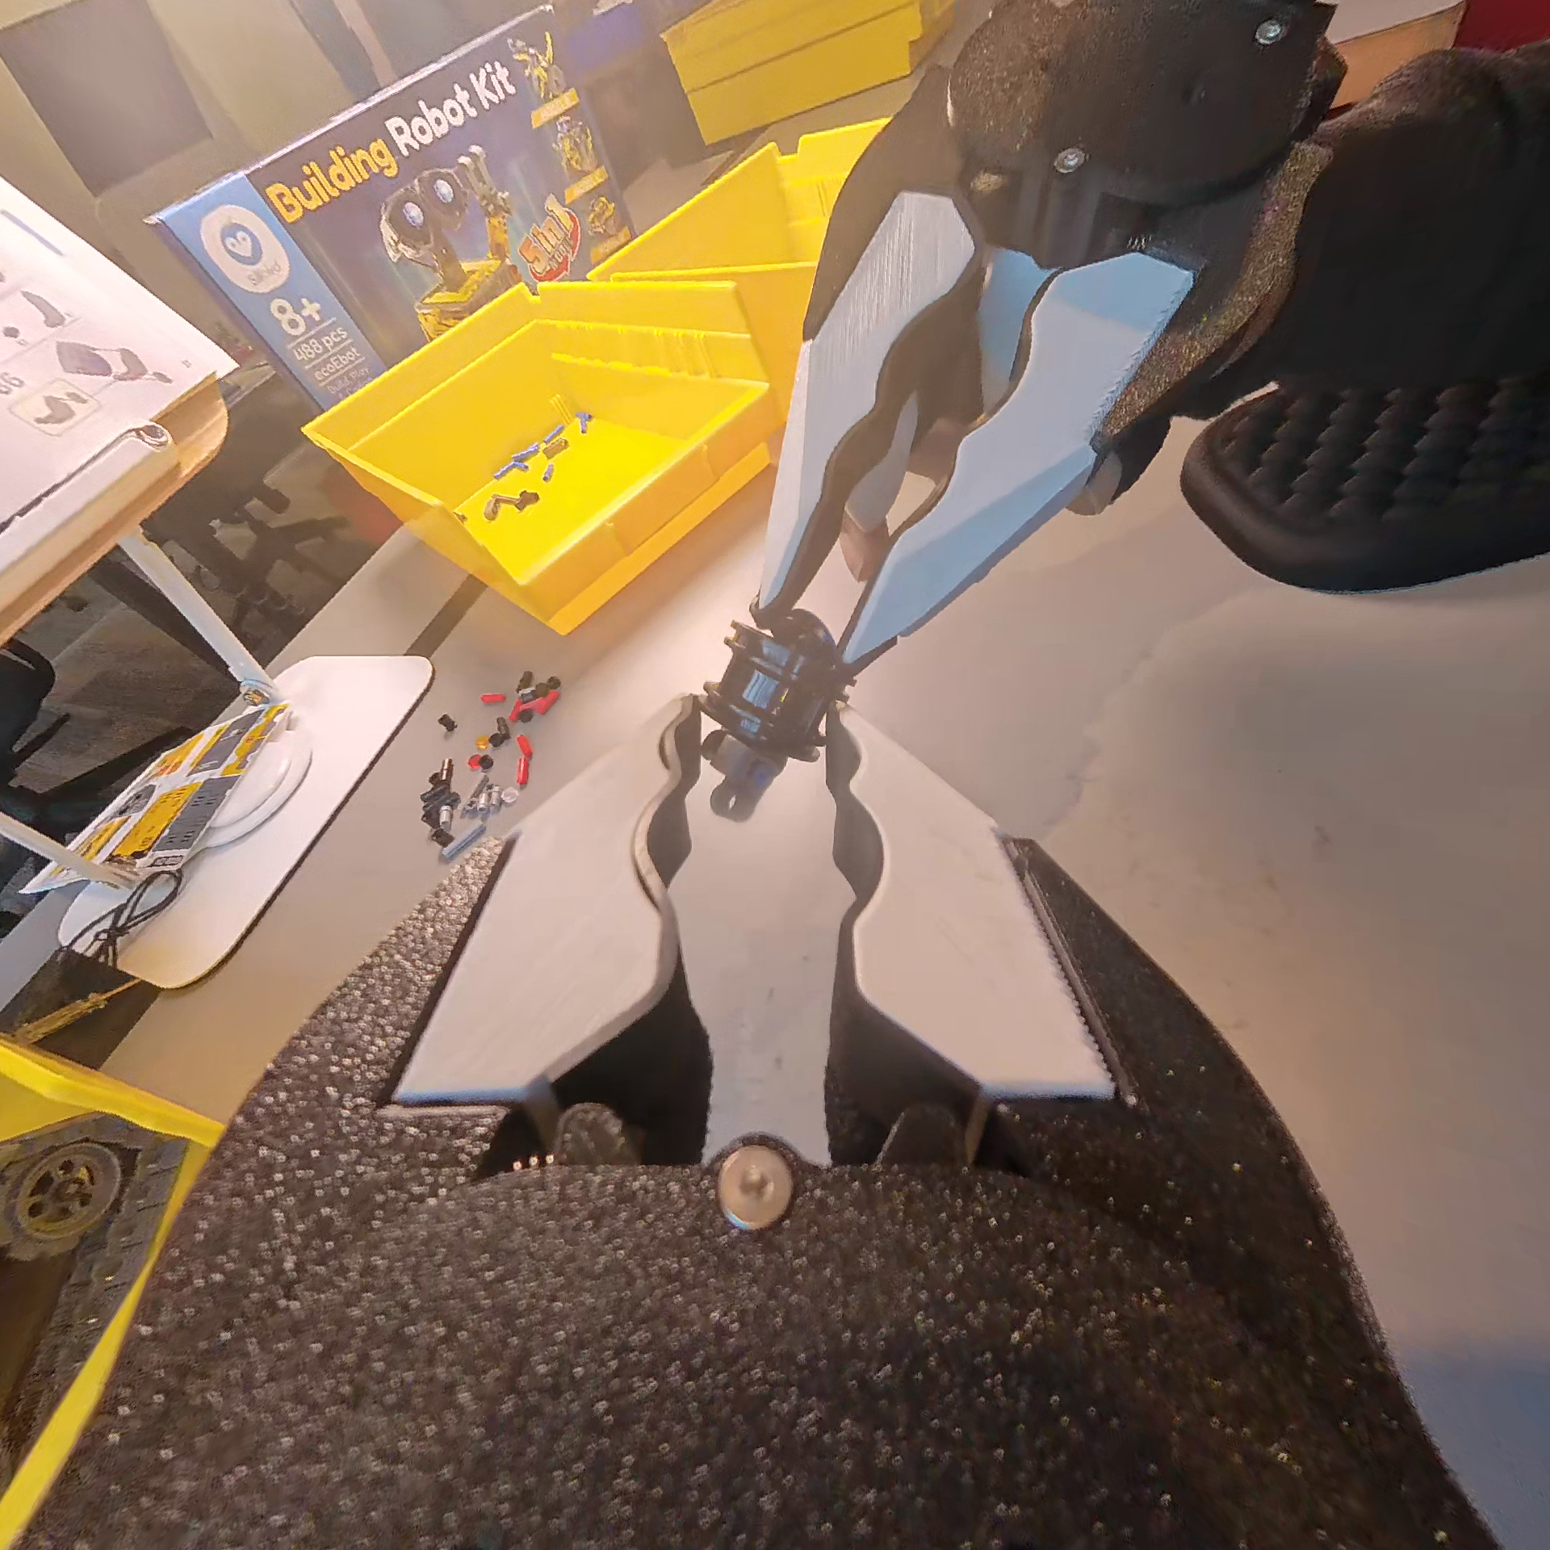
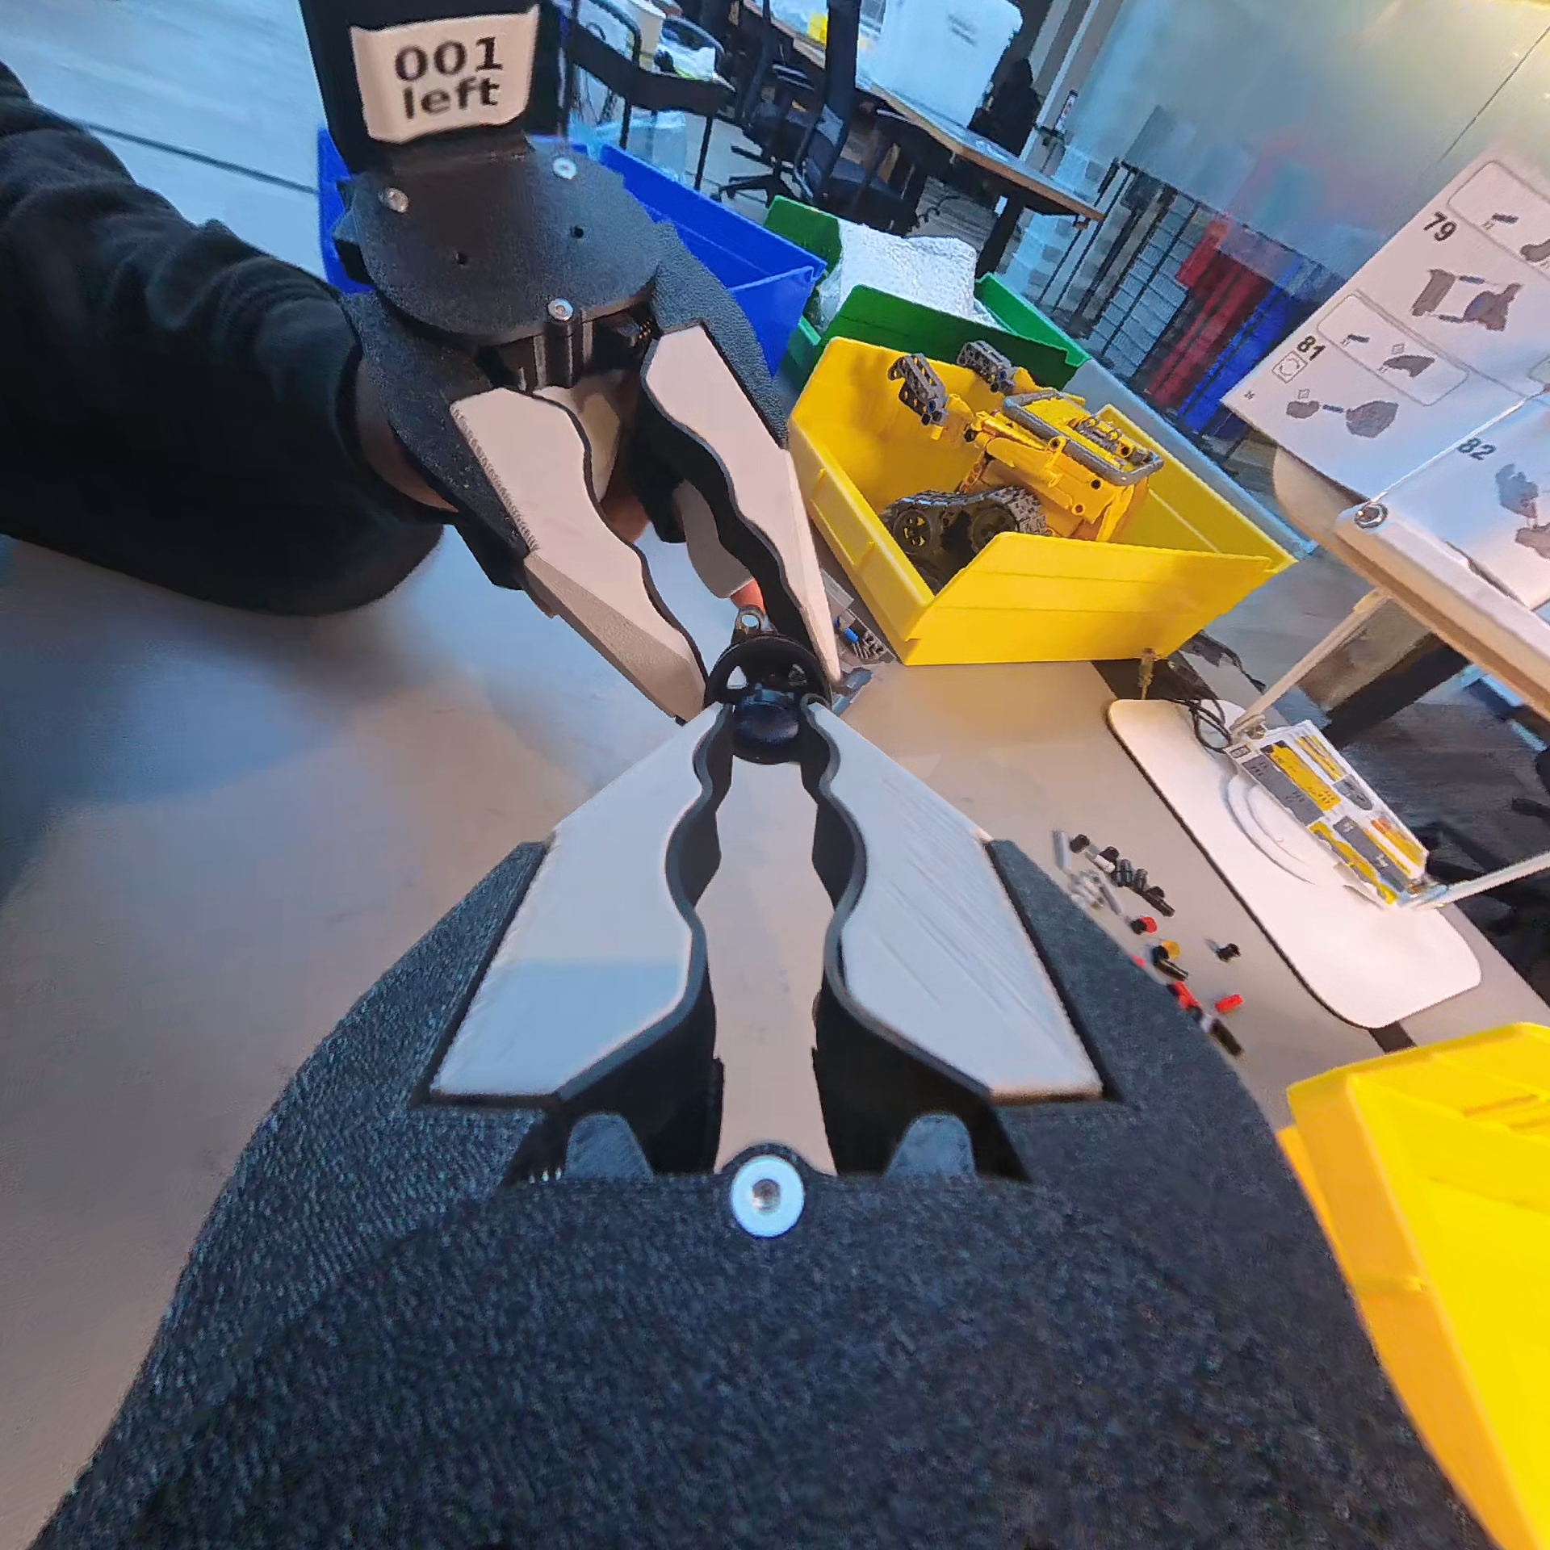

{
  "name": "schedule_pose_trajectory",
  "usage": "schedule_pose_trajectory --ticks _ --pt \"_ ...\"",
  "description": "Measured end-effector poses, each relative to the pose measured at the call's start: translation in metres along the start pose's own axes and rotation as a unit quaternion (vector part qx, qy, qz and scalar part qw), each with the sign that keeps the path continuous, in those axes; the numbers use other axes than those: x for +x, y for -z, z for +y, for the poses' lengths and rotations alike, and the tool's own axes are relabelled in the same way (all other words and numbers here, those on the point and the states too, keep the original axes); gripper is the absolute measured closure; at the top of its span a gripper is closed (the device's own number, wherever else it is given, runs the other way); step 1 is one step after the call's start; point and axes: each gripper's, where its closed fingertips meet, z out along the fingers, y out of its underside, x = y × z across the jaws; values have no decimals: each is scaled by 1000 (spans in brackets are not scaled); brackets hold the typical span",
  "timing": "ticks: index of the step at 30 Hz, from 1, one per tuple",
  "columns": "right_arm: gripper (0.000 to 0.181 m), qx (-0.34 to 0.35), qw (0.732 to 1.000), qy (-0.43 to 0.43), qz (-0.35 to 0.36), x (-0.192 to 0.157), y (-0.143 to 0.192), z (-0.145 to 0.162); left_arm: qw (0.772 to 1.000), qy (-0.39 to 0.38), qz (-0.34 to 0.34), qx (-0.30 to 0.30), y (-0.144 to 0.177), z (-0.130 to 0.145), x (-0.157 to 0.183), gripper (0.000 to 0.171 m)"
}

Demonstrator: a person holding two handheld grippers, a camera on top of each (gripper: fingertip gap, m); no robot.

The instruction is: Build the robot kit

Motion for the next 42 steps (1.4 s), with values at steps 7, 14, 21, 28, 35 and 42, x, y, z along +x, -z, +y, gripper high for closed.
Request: schedule_pose_trajectory --ticks 7,14,21,28,35,42 --pt "166 12 999 -43 -6 -3 1 -1 995 -88 -43 -19 2 -2 0 143" --pt "166 -40 999 0 14 -3 -2 6 979 -177 -86 -57 0 6 -3 143" --pt "166 -30 994 -104 -20 -6 -3 12 1000 0 21 -19 -9 14 9 143" --pt "166 -35 987 -148 -55 -7 3 12 990 111 80 23 -12 10 17 143" --pt "166 -62 976 -188 -86 -9 3 19 994 88 70 10 -15 15 18 143" --pt "167 -67 972 -199 -107 -9 1 20 1000 1 24 -16 -14 17 16 143"
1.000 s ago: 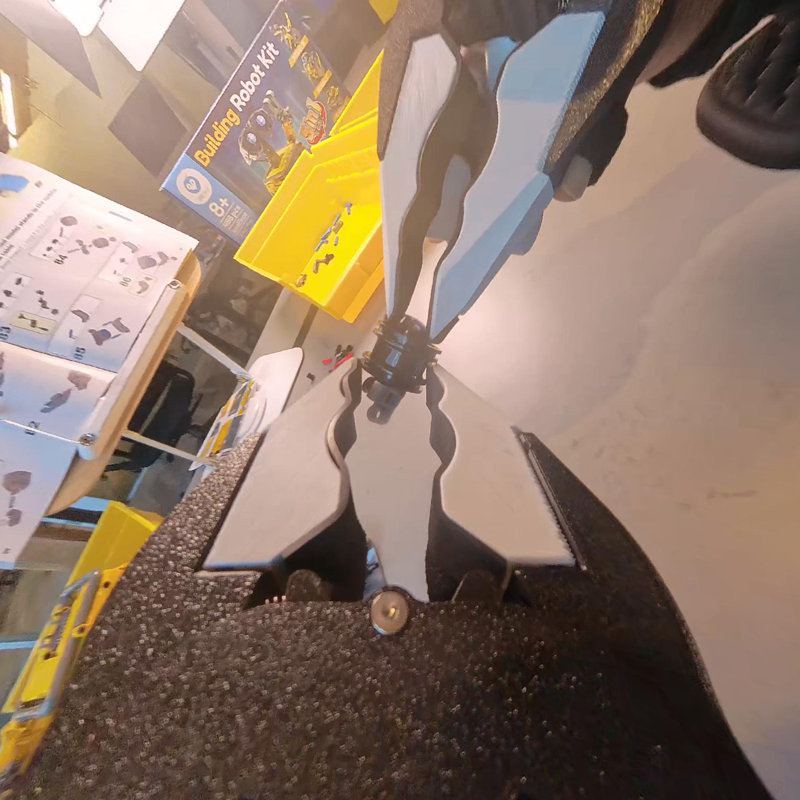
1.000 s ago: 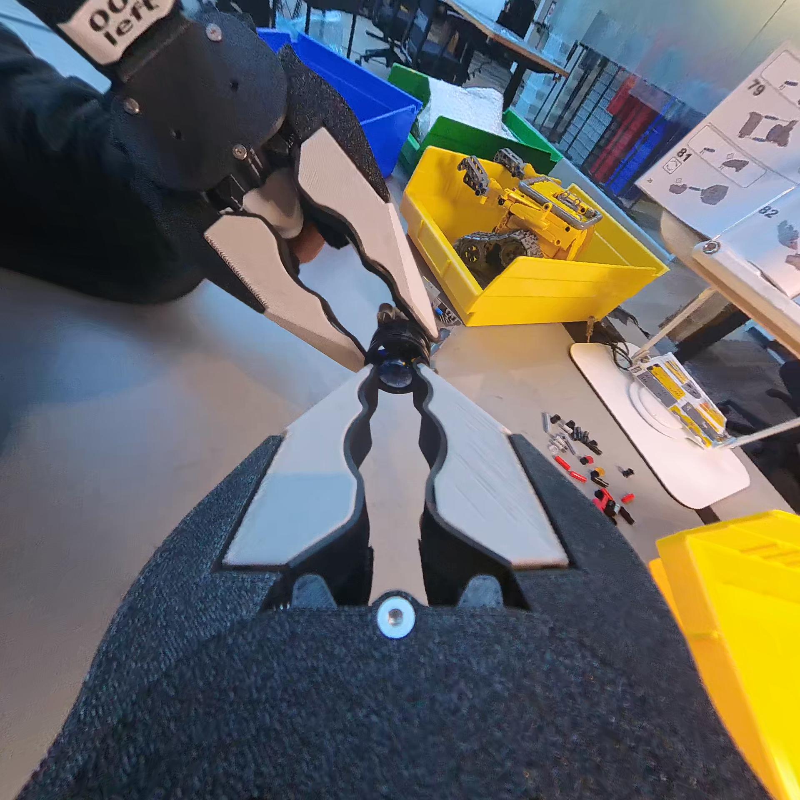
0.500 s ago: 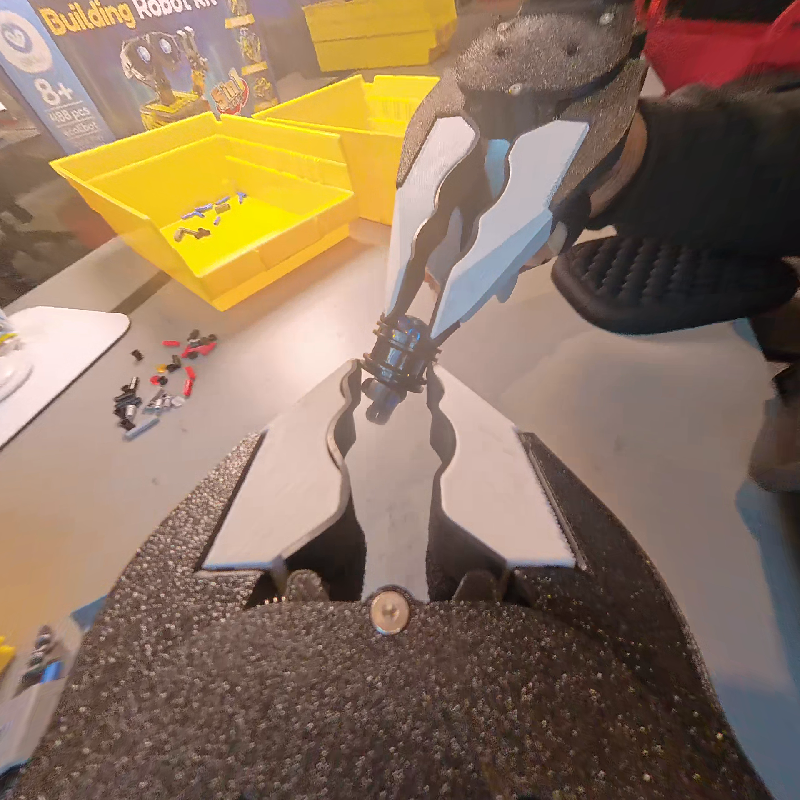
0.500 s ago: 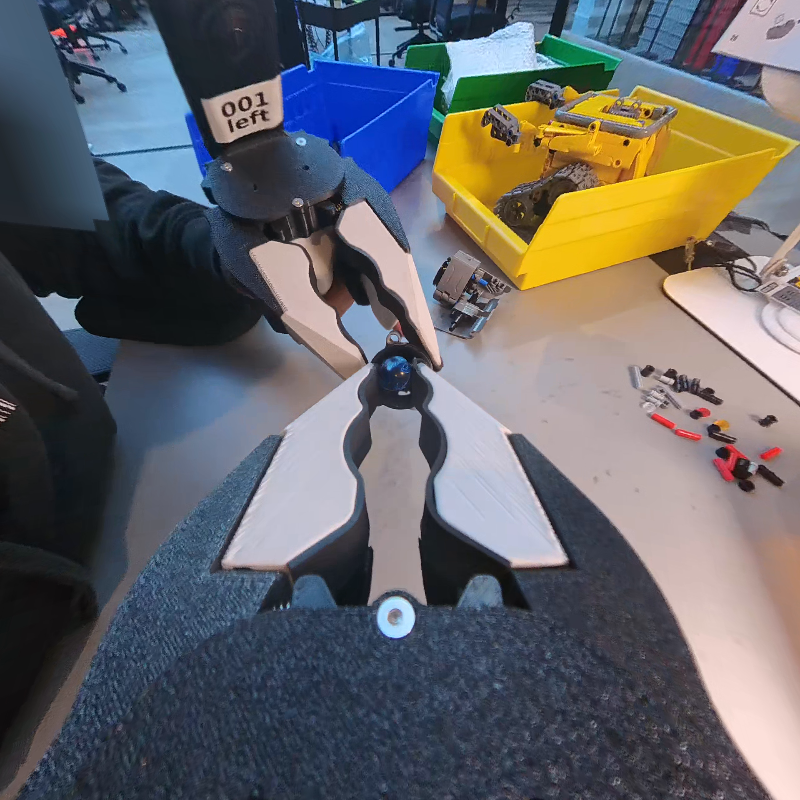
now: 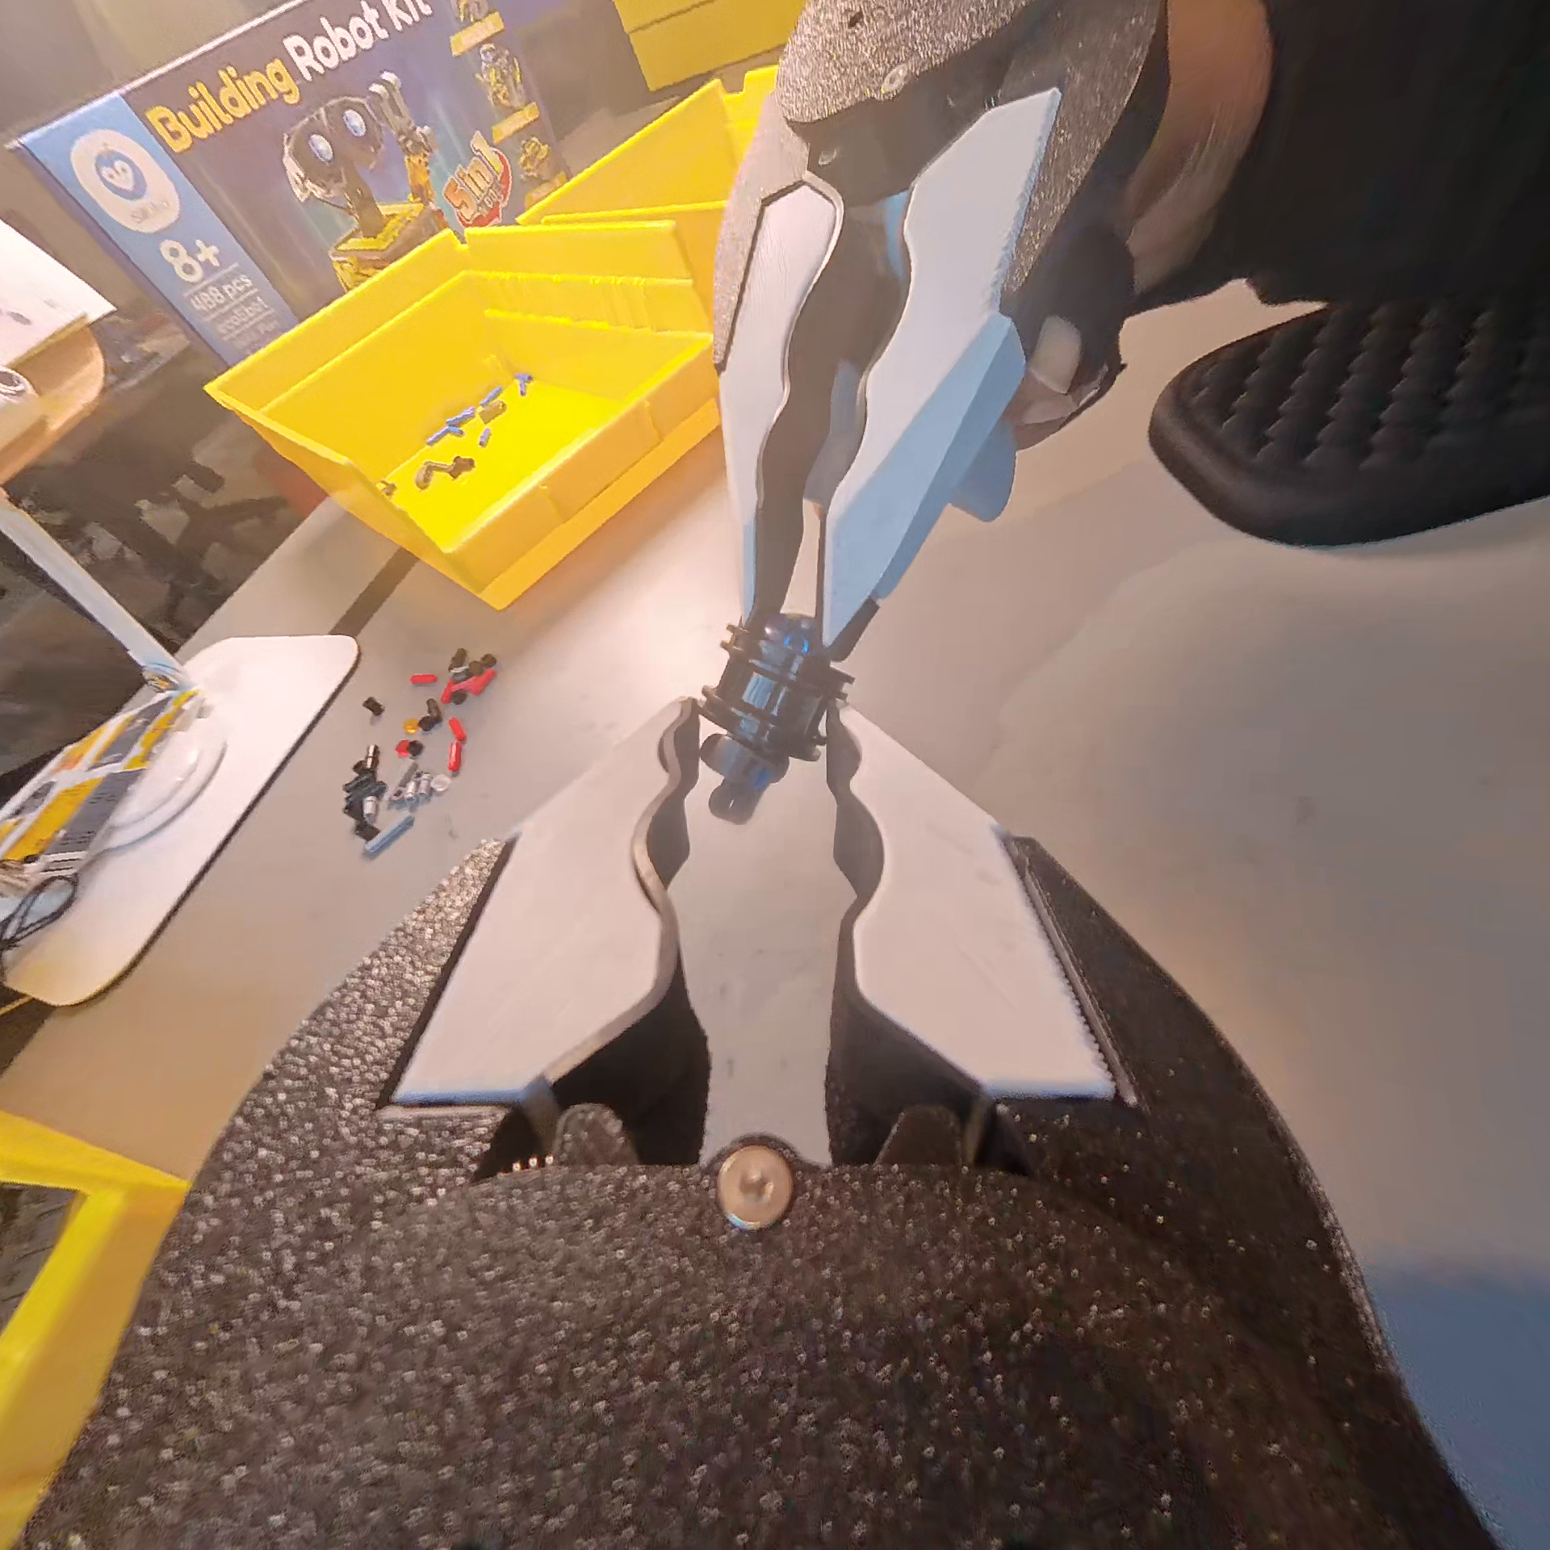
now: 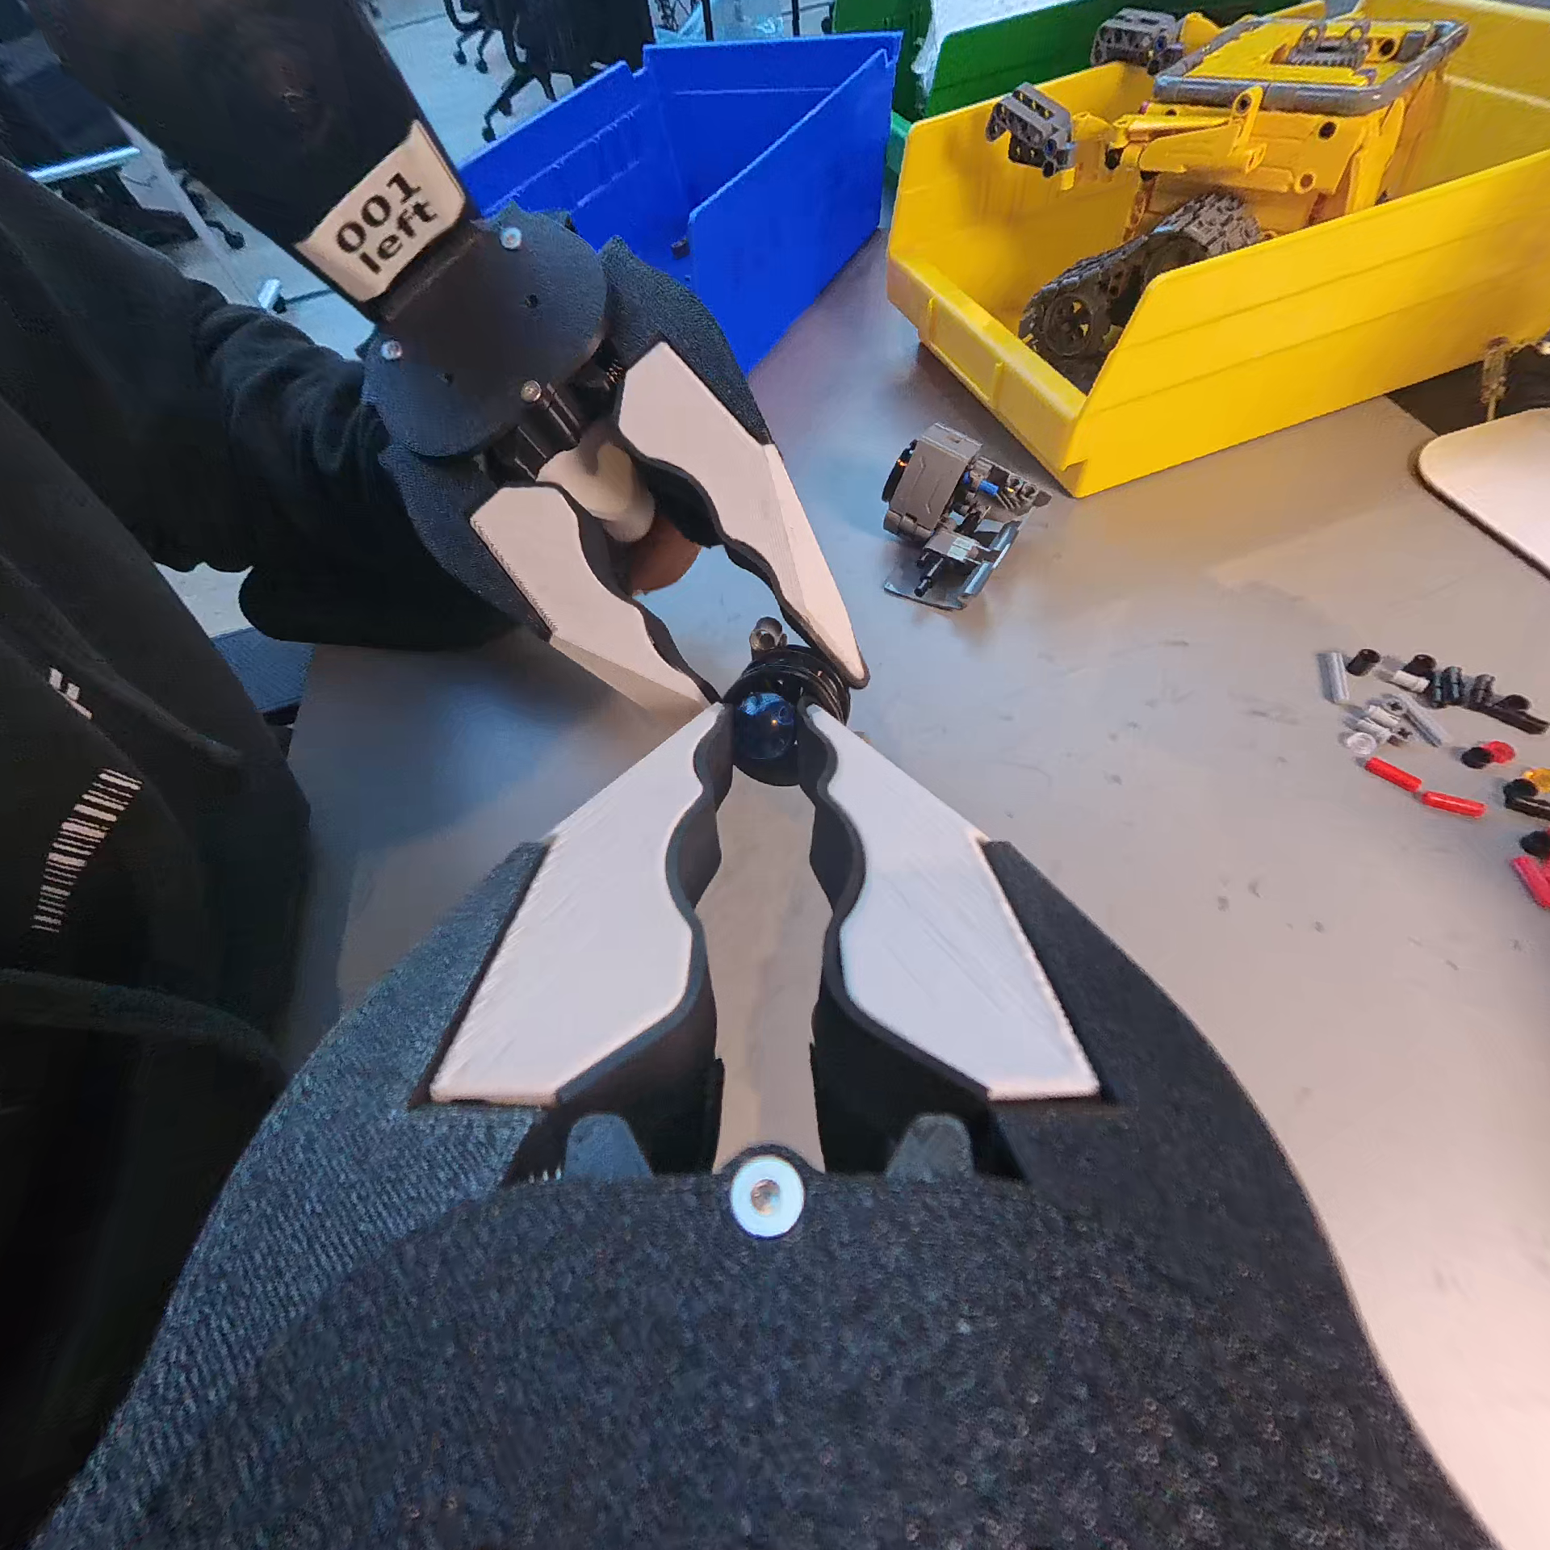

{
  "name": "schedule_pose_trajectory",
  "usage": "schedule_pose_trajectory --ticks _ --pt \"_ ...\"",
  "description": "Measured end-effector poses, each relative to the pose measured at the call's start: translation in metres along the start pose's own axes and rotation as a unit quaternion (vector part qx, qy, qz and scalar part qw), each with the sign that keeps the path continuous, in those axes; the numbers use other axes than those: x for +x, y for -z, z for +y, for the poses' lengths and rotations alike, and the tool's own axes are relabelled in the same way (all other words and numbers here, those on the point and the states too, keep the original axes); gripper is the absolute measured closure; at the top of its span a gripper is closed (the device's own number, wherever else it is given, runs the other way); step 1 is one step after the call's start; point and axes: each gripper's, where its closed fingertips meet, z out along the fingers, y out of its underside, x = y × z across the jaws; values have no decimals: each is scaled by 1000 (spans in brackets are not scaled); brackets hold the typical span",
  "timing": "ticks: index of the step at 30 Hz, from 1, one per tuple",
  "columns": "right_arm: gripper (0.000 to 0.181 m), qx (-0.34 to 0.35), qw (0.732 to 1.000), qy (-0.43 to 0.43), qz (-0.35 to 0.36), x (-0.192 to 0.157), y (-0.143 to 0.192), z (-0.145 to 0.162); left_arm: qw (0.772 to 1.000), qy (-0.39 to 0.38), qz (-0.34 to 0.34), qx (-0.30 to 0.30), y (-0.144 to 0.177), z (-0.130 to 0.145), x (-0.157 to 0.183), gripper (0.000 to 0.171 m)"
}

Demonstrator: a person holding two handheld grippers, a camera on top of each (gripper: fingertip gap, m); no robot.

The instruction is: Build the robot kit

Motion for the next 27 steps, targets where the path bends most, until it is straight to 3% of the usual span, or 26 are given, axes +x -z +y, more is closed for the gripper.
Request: schedule_pose_trajectory --ticks 4,7,11,14,19,27 --pt "167 28 1000 8 2 -1 1 -3 1000 11 2 13 1 -3 0 143" --pt "167 71 997 -7 -25 -5 6 -9 993 96 55 51 3 -12 5 143" --pt "167 103 994 30 -18 -9 9 -18 950 248 154 109 6 -21 10 143" --pt "166 115 993 31 -23 -11 13 -27 916 311 203 149 11 -30 12 143" --pt "165 122 992 10 -39 -15 16 -32 892 340 233 185 17 -39 11 143" --pt "168 132 991 -5 -26 -8 23 -37 886 349 240 191 18 -38 10 143"
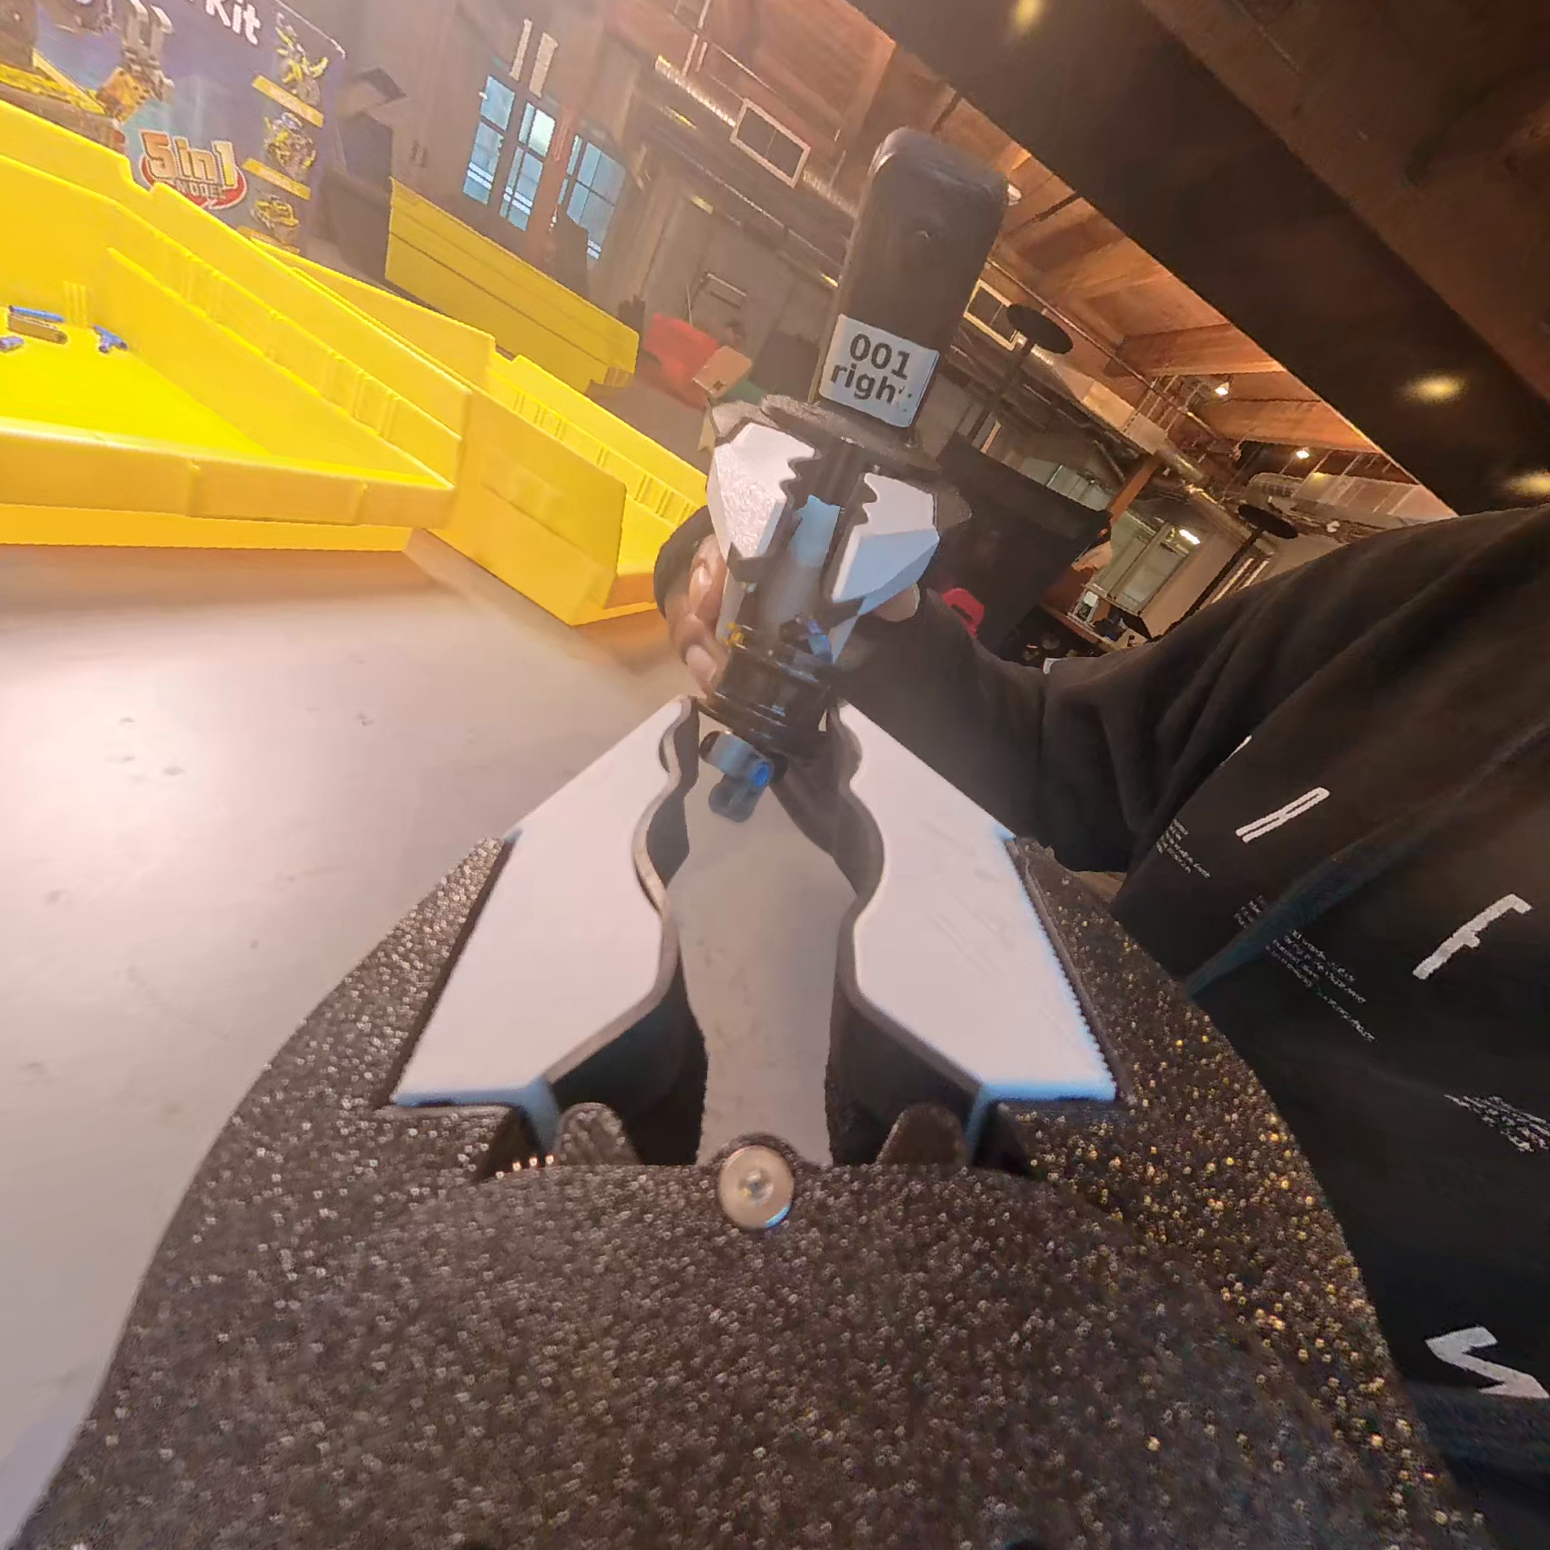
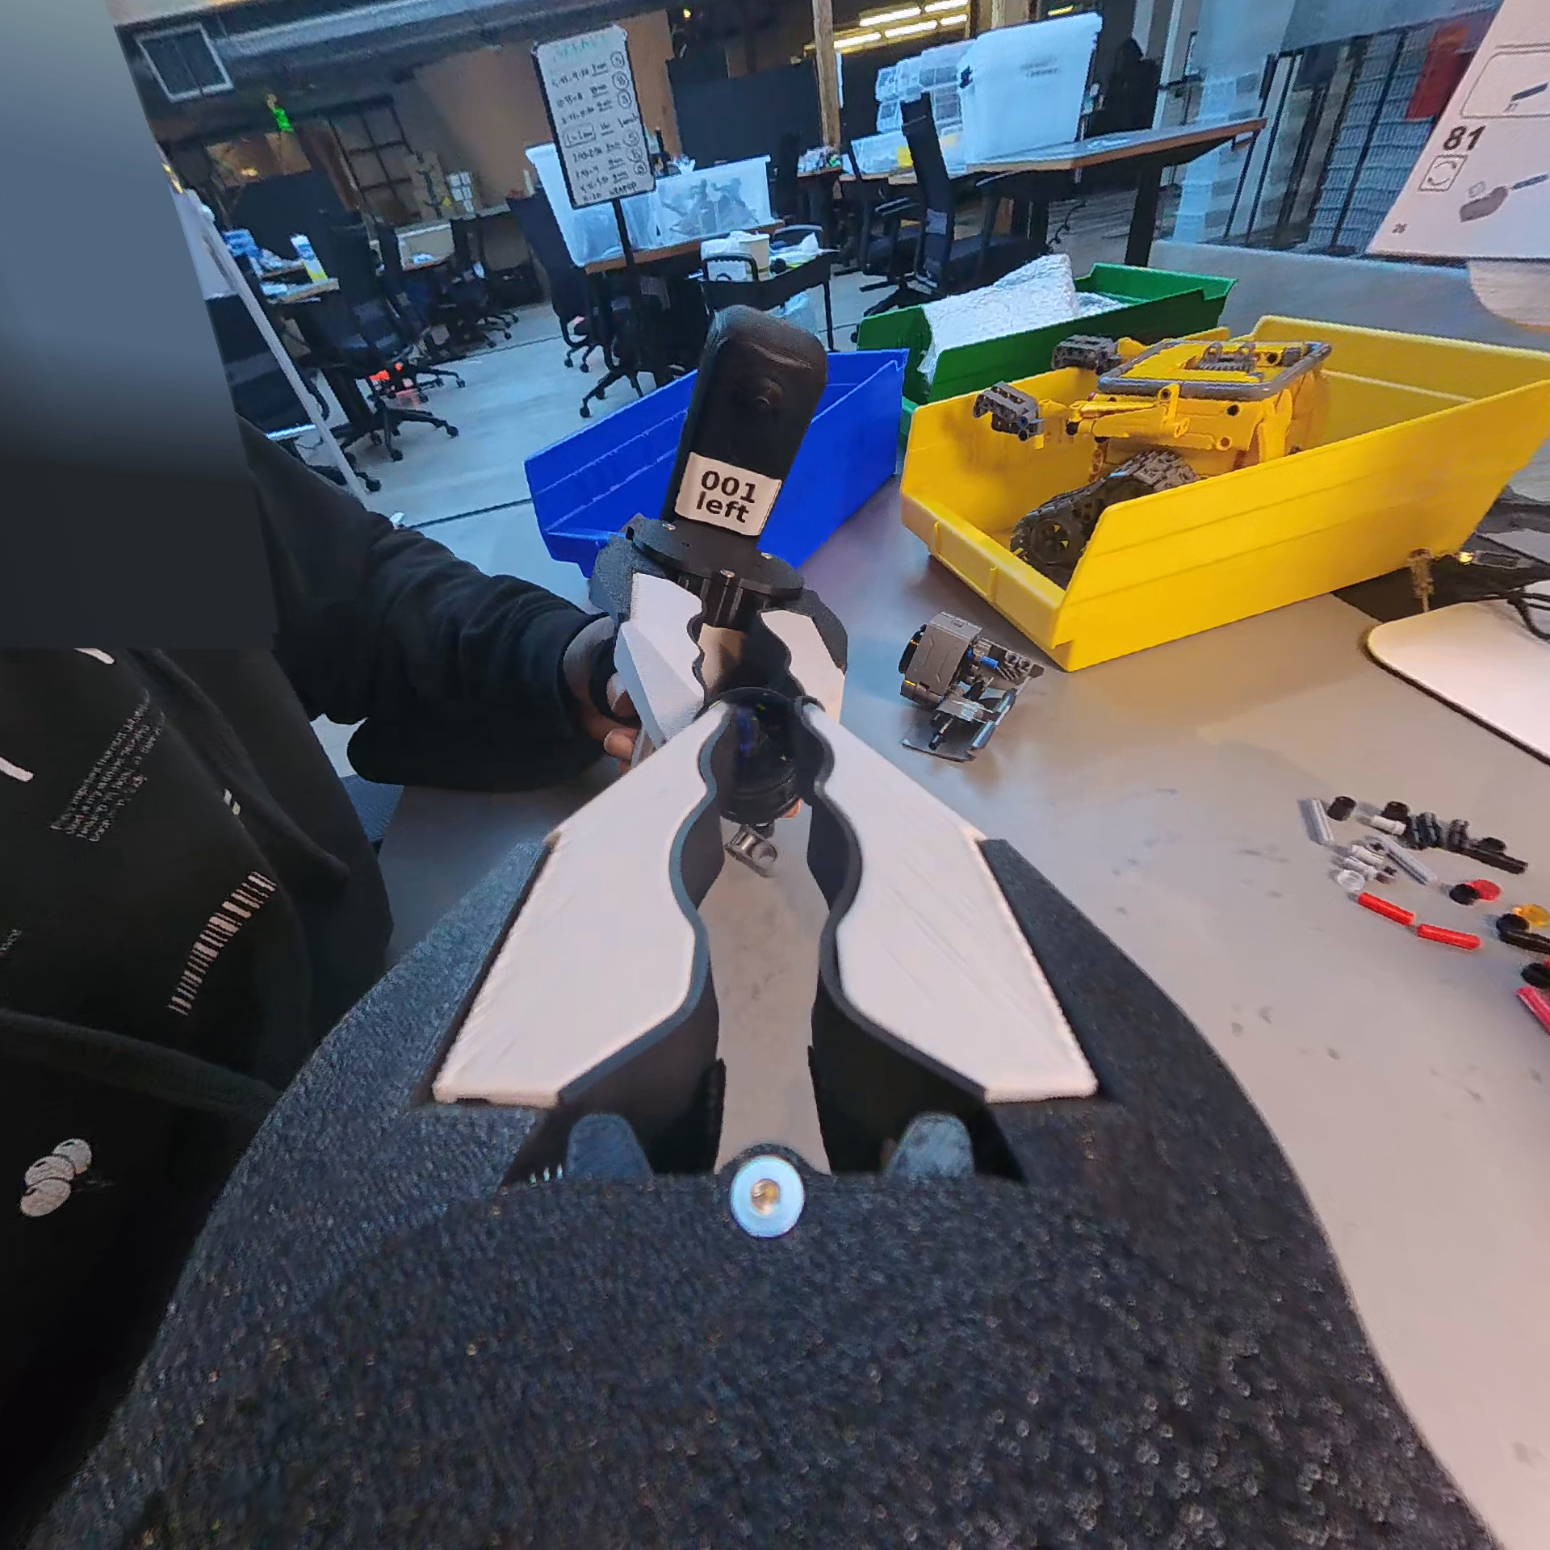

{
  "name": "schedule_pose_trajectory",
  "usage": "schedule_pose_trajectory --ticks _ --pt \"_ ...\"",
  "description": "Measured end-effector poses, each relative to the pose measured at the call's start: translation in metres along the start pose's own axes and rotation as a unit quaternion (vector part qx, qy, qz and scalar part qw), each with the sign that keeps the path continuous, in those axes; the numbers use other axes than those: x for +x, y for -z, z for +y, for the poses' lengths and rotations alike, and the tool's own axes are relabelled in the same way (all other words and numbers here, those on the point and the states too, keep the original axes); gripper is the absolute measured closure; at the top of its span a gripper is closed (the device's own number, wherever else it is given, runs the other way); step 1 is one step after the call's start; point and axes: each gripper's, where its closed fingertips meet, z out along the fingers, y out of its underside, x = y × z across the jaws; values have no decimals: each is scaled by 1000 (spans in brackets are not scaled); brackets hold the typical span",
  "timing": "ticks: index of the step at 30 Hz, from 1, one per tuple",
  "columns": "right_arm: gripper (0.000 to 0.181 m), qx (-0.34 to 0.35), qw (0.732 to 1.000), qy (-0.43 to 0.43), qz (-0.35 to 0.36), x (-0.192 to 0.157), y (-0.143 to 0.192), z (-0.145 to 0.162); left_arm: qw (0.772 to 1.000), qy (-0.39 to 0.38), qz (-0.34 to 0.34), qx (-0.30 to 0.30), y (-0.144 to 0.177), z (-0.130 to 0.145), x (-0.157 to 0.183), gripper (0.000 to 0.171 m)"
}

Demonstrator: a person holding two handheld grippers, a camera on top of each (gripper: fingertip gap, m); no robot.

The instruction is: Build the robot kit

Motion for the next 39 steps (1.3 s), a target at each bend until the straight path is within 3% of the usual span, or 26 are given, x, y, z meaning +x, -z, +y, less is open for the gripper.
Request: schedule_pose_trajectory --ticks 4,11,24,35,39 --pt "170 -4 999 30 9 -2 3 -5 1000 3 -3 -2 0 1 -2 142" --pt "171 -85 982 164 28 -13 5 8 1000 10 -10 -6 1 3 -6 142" --pt "172 -121 984 126 28 -4 -2 15 999 -14 -25 -26 0 7 -7 142" --pt "173 -251 957 149 11 -2 0 34 983 -118 -104 -94 -1 20 -17 144" --pt "174 -238 958 158 21 0 -1 34 976 -142 -130 -105 0 20 -20 144"
